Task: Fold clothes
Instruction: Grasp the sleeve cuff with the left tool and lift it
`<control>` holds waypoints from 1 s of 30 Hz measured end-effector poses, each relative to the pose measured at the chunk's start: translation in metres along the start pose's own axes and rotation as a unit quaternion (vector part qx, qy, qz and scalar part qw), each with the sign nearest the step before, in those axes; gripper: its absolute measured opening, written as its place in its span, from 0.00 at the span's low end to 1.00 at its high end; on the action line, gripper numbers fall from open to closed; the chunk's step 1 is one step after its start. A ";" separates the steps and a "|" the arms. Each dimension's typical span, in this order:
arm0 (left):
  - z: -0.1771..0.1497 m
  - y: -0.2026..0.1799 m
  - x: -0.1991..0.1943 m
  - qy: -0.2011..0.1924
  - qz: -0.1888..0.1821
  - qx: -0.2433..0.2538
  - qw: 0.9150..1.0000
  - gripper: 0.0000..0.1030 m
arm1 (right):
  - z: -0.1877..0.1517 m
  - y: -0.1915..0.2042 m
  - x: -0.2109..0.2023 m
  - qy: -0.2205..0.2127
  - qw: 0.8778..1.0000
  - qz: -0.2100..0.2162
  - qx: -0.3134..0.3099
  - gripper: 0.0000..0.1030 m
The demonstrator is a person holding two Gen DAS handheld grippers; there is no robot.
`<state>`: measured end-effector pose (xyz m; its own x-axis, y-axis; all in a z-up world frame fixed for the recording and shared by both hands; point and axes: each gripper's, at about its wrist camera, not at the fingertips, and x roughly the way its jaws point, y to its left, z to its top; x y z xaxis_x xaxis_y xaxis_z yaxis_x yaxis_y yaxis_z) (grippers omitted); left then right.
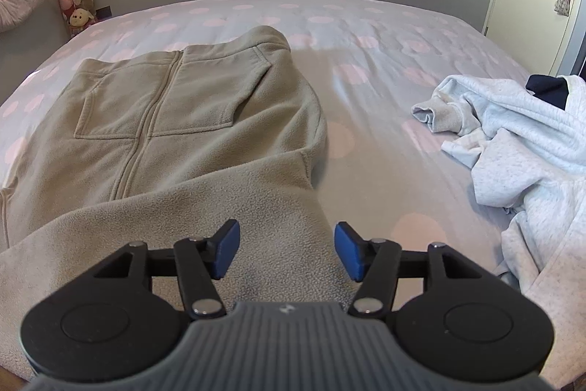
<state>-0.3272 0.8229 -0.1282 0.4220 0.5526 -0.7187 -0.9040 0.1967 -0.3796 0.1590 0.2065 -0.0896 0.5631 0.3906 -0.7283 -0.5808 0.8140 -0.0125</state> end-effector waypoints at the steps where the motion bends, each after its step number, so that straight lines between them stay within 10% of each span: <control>1: 0.001 0.002 0.005 0.002 0.006 -0.005 1.000 0.60 | 0.000 0.000 0.001 0.000 1.000 0.000 -0.002 0.59; 6: 0.004 0.012 0.027 0.013 0.024 -0.025 0.999 0.56 | 0.001 -0.001 0.006 0.002 1.000 0.001 -0.009 0.60; 8: 0.004 0.012 0.031 0.016 0.020 -0.025 0.999 0.31 | 0.001 -0.002 0.009 0.004 1.000 0.002 -0.009 0.60; 13: 0.003 -0.002 0.023 -0.002 0.015 0.004 1.000 0.06 | -0.001 -0.004 0.010 0.004 1.000 0.006 -0.007 0.60; 21: 0.012 -0.062 -0.062 -0.072 -0.044 0.065 0.994 0.05 | -0.003 -0.013 0.000 -0.004 0.999 0.033 0.011 0.60; 30: 0.000 -0.164 -0.205 -0.149 -0.128 0.152 0.969 0.04 | -0.016 -0.014 -0.021 0.001 0.996 0.086 -0.009 0.60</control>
<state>-0.2657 0.6779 0.0812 0.6368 0.6545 -0.4075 -0.7704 0.5616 -0.3019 0.1455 0.1800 -0.0850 0.4534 0.5234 -0.7215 -0.6789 0.7273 0.1010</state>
